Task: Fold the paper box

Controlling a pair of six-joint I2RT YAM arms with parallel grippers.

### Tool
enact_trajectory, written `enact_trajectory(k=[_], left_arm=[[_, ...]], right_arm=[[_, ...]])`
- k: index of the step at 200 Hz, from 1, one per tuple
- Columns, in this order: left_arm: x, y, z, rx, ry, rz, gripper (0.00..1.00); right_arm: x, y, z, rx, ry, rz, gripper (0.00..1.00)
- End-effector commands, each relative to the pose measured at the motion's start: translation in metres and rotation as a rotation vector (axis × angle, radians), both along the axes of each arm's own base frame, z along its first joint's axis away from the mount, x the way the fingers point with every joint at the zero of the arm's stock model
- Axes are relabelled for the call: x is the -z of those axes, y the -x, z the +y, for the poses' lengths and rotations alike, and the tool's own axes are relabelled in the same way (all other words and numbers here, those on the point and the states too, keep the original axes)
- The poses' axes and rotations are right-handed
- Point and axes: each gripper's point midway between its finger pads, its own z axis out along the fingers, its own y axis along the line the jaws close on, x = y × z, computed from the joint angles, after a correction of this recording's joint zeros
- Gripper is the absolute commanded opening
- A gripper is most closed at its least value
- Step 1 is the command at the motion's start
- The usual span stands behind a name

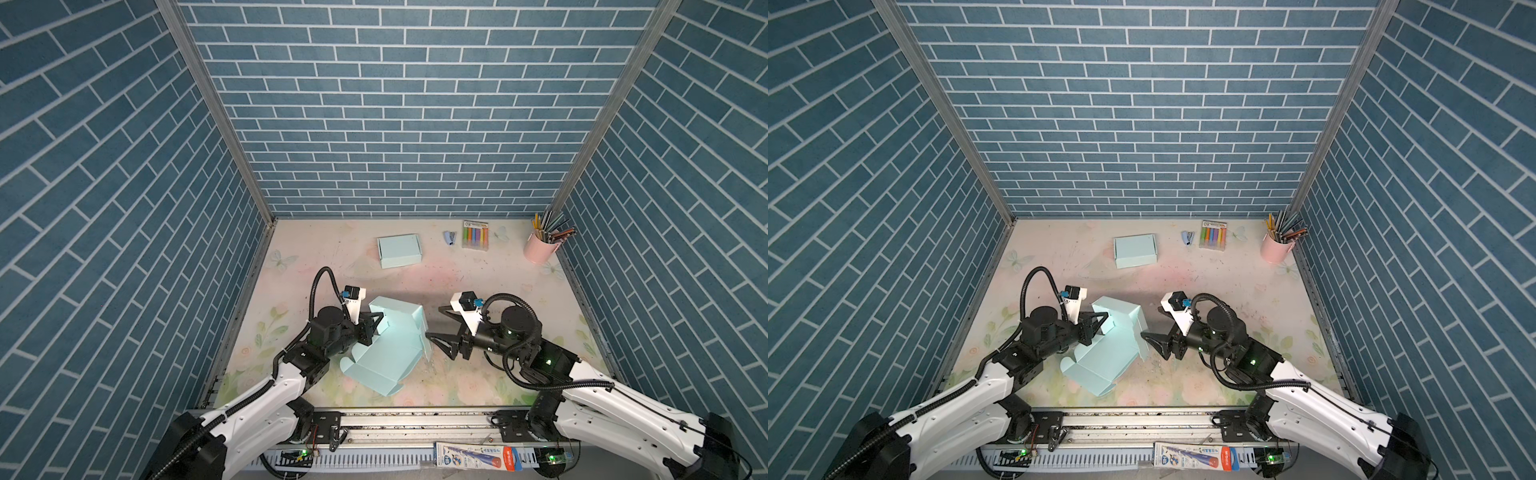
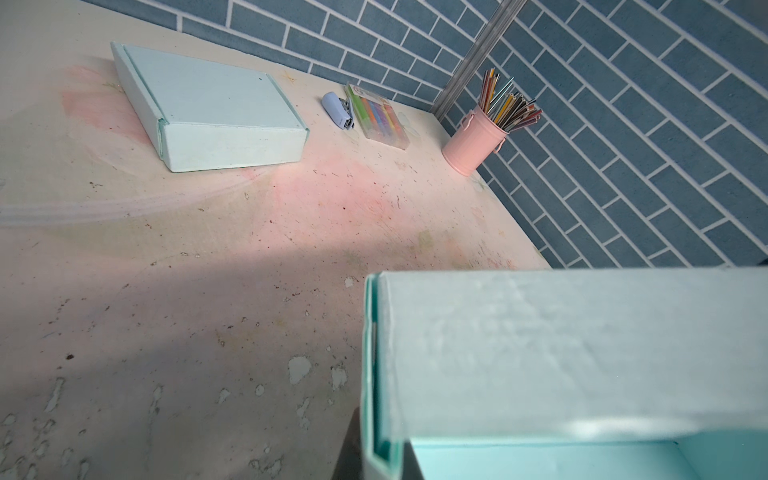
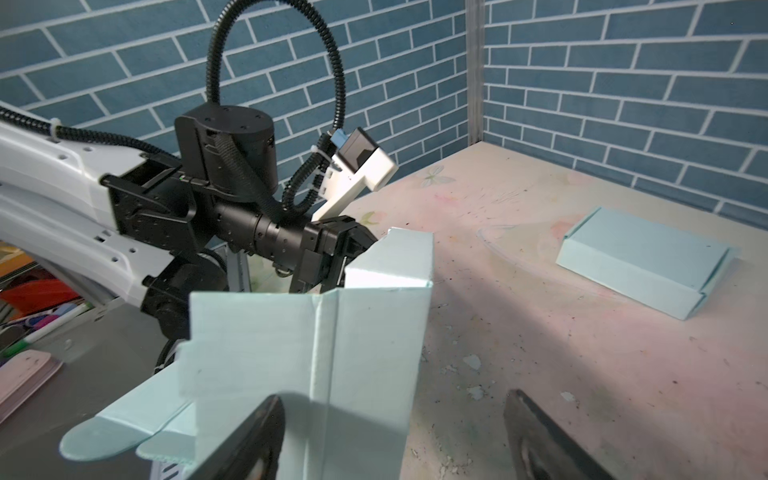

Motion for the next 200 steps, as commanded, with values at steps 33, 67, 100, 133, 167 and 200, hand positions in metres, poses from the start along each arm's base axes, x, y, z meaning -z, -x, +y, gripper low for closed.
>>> enact_trajectory(k=[33,67,100,133,167,200], left_arm=[[-0.004,-0.007,-0.001,-0.005,-0.009,-0.025,0.0],[-0.006,-0.007,-0.002,-0.003,-0.007,-0.028,0.0],[-0.004,-0.007,0.001,-0.013,-0.016,-0.025,0.0],[-0.003,-0.007,0.0,-0.011,-0.015,-0.023,0.0],[-0.004,-0.007,0.0,-0.009,-0.014,-0.028,0.0],[-0.003,-0.008,0.0,-0.014,-0.015,-0.023,0.0]], right_arm=[[-0.018,0.015,0.007,-0.094,-0.051,0.003,0.91],[-0.001,-0.008,0.005,0.023,0.02,0.03,0.91],[-0.006,-0.005,0.012,-0.006,-0.009,0.041,0.96],[-0.002,-0.018,0.006,0.075,0.022,0.03,0.92],[0.007,-0.026,0.002,0.124,0.066,0.029,0.77],[0.012,-0.03,0.008,0.119,0.086,0.035,0.69]])
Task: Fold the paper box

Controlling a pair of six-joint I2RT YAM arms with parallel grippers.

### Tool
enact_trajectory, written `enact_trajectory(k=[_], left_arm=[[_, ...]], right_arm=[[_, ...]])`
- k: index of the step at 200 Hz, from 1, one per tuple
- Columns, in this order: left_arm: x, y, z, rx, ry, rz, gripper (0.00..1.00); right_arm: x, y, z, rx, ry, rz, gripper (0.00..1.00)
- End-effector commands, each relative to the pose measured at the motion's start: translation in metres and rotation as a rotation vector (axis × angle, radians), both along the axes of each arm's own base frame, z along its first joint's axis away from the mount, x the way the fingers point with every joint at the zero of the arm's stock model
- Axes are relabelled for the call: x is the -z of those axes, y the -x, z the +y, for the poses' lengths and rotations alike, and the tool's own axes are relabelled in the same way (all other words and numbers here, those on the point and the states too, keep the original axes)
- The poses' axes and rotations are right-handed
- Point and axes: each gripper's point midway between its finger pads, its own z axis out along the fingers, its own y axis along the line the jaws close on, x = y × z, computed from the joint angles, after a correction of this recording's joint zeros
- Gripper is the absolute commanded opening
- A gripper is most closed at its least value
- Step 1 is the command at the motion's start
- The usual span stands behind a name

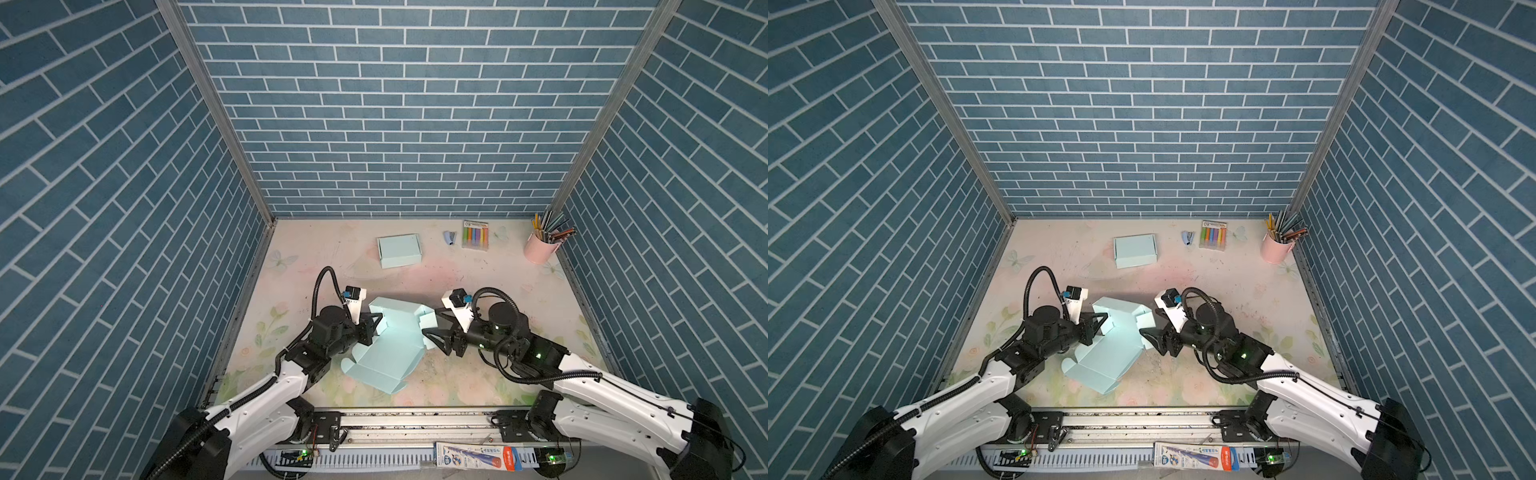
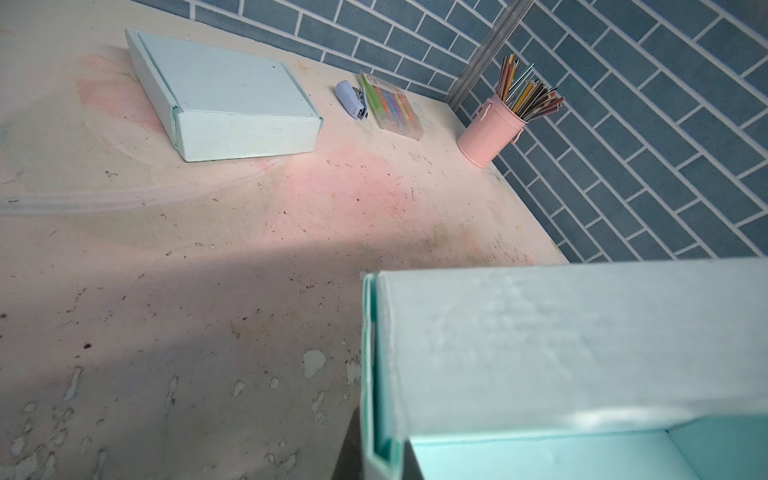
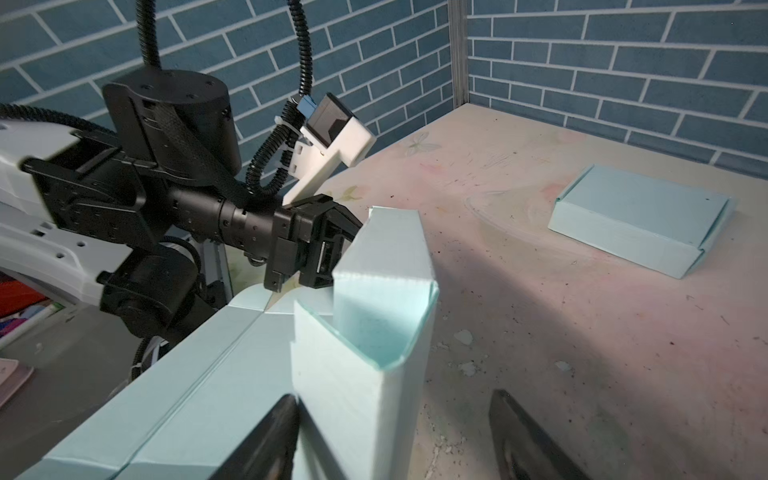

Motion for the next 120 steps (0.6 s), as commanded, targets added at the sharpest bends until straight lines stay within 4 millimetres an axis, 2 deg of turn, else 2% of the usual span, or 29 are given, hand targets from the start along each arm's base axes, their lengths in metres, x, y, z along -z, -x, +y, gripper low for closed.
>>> enact_trajectory(k=[1,36,78,120], left_arm=[[-0.012,-0.005,-0.002,0.001,0.016,-0.035,0.0],[-0.006,-0.008,0.002,-0.027,-0.009,-0.017,0.0],[0.001,-0.013,0.006,-0.062,-0.03,0.0,0.0],[0.003,-0.015,0.003,-0.065,-0.017,0.011,0.0]], right_arm=[[-0.008,-0.008,0.002,0.026,0.007,-0.025,0.68],[-0.01,-0.005,0.007,0.018,0.025,-0.045,0.64],[0.007,-0.02,0.005,0.103,0.117,-0.025,0.57],[0.014,-0.03,0.011,0.152,0.132,0.003,0.5]])
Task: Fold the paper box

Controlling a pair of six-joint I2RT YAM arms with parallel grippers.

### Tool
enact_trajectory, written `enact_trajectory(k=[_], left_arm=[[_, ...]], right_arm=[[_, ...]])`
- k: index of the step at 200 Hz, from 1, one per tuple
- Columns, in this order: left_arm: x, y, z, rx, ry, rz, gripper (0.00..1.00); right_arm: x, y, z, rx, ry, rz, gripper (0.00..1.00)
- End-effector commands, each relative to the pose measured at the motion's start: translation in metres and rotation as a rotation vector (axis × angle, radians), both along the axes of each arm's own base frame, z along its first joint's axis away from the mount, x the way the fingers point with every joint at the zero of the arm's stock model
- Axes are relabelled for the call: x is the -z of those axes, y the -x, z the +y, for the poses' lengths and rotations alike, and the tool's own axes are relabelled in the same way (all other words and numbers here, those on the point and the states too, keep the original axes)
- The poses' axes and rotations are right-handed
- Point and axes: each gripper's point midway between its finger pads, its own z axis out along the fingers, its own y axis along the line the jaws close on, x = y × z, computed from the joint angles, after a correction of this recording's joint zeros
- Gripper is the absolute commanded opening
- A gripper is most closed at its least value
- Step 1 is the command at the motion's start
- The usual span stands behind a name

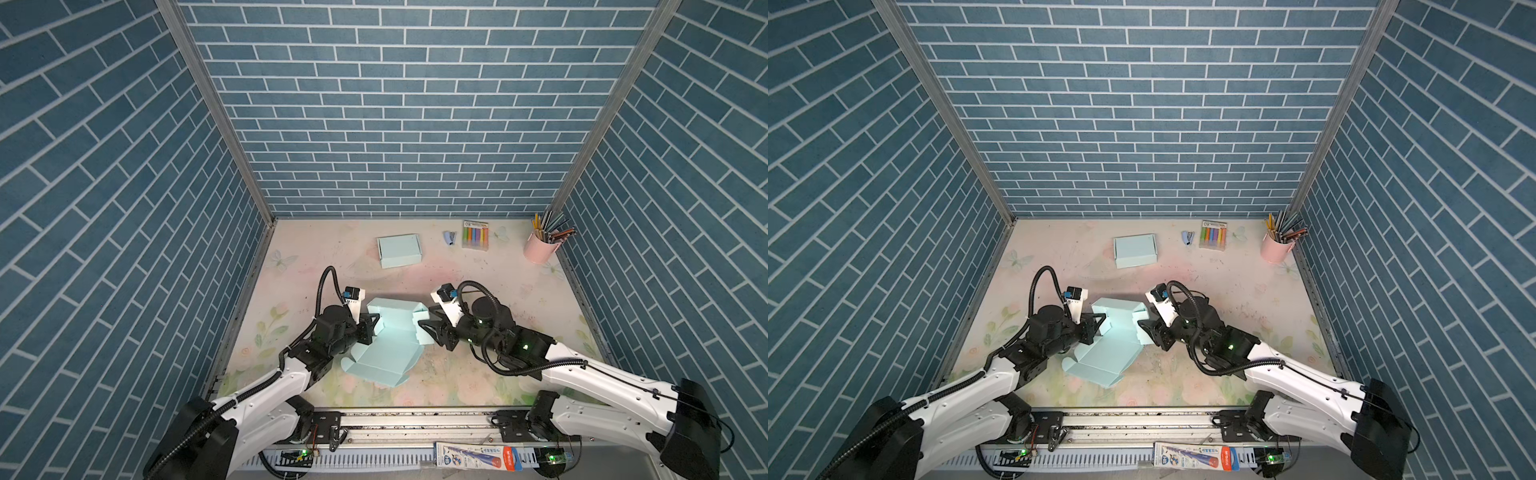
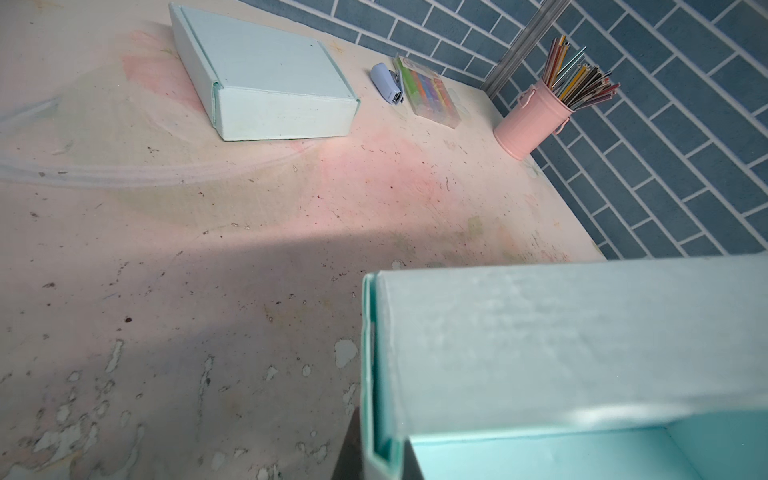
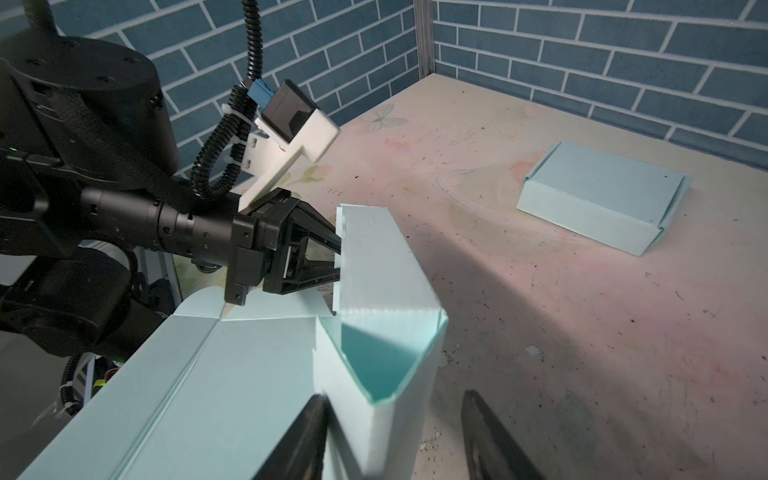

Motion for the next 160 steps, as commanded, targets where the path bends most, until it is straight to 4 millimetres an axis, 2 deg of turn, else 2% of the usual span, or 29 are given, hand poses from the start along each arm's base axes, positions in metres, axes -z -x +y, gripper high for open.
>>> enact_trajectory(k=[1,48,87,133,160], left_arm=[[-0.016,-0.007,-0.005,-0.002,0.037,-0.032,0.0],[-0.014,-0.012,0.001,-0.059,0.042,-0.017,0.0],[-0.006,-0.02,0.018,-0.189,0.03,0.033,0.0],[0.0,-0.013,0.029,-0.306,-0.022,0.034,0.0],[0.0,-0.009,0.033,-0.37,-0.058,0.015,0.0]], right_arm=[[0.0,-0.012,-0.001,0.065,0.02,-0.007,0.5],[0.019,-0.031,0.002,0.186,0.065,0.042,0.48],[0.037,-0.046,0.012,0.286,0.188,0.046,0.49],[0.06,-0.056,0.027,0.351,0.358,0.069,0.44],[0.07,-0.061,0.022,0.428,0.431,0.061,0.42]])
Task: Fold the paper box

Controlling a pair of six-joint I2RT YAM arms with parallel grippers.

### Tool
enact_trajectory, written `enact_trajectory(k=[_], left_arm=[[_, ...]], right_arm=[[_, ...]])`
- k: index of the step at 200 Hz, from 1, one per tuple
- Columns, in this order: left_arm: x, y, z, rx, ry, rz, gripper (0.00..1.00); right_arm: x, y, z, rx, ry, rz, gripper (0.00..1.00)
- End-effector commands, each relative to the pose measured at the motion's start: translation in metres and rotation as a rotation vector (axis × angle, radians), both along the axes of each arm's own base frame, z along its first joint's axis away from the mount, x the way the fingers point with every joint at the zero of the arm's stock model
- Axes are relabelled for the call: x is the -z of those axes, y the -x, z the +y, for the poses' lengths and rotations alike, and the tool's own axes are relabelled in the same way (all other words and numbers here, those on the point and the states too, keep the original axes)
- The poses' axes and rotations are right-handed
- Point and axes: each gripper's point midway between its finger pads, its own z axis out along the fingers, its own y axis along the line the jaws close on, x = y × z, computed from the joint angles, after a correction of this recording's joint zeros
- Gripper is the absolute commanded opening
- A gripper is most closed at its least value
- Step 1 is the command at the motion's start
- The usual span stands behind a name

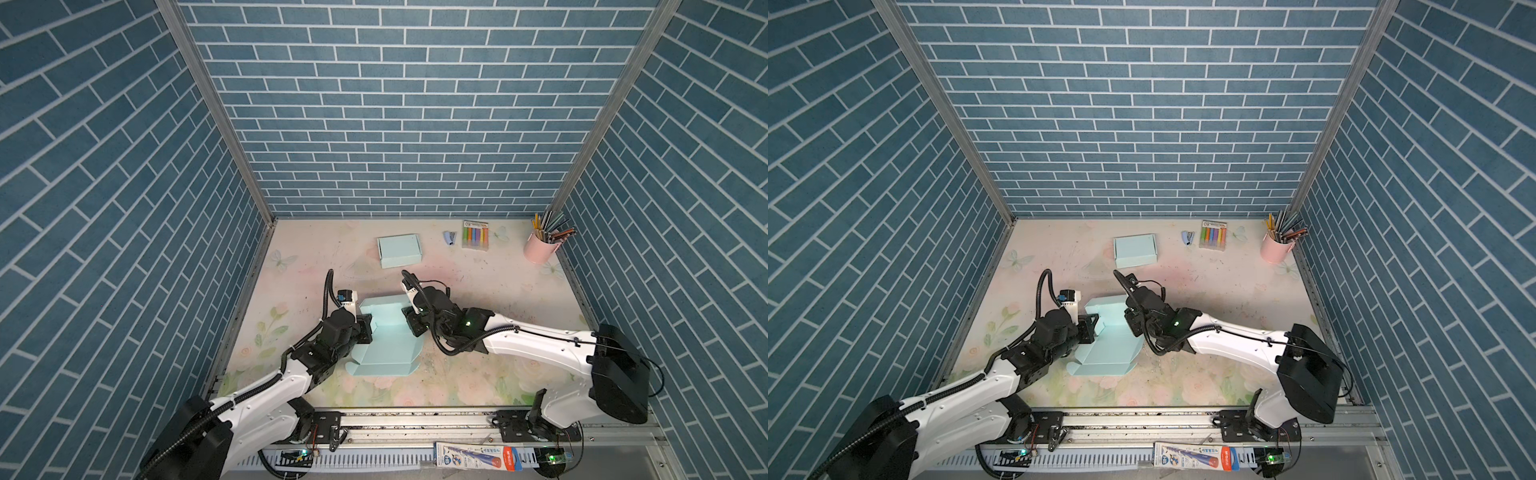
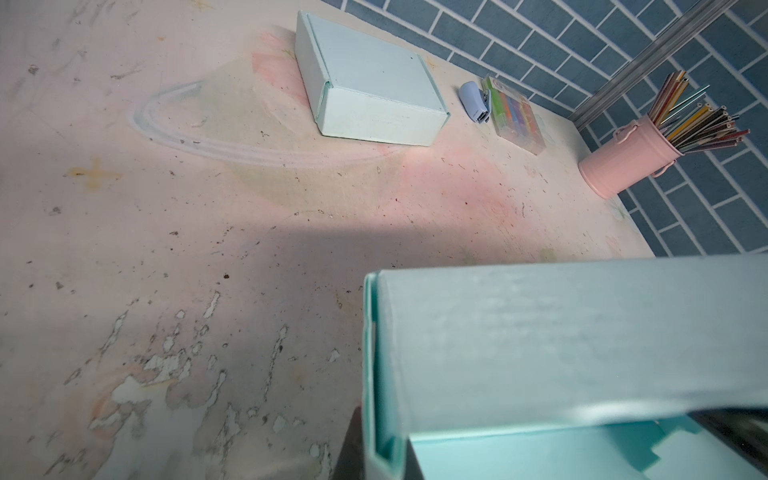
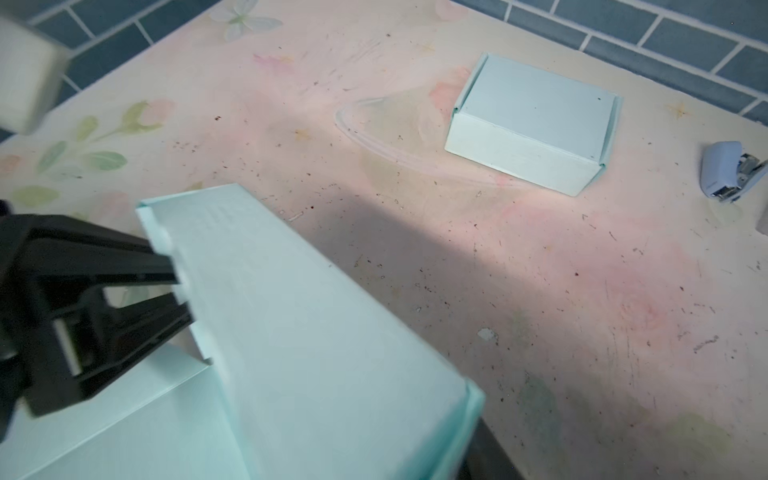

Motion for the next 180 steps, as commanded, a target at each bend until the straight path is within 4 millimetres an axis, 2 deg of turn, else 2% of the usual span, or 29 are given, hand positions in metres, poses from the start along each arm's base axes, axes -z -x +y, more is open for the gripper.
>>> enact_trajectory(k=[1,21,33,72,94,119,151,180], left_arm=[[-0.011,-0.005,0.011,-0.12,-0.018,-0.032,0.0],[-0.006,-0.004,0.014,-0.147,-0.041,-0.031,0.0],[-0.002,-0.004,0.016,-0.158,-0.048,-0.027,0.0],[0.007,-0.005,0.018,-0.166,-0.069,-0.023,0.0],[0.014,-0.004,0.018,-0.159,-0.08,-0.013,0.0],[0.016,-0.003,0.018,-0.155,-0.084,-0.012,0.0],[0.013,-0.002,0.017,-0.138,-0.081,-0.029,0.0],[0.008,-0.001,0.013,-0.106,-0.072,-0.047,0.0]], right_arm=[[0.013,-0.007,-0.023,0.14,0.116,-0.003,0.42],[0.011,-0.007,-0.028,0.161,0.125,-0.004,0.43],[0.003,-0.003,-0.026,0.148,0.097,-0.017,0.46],[-0.014,0.023,-0.013,0.035,0.007,-0.024,0.64],[-0.019,0.037,-0.005,-0.035,-0.066,-0.001,0.67],[-0.025,0.045,-0.005,-0.067,-0.117,0.014,0.66],[-0.053,0.062,-0.01,-0.147,-0.267,-0.014,0.67],[-0.076,0.074,-0.034,-0.17,-0.412,-0.081,0.67]])
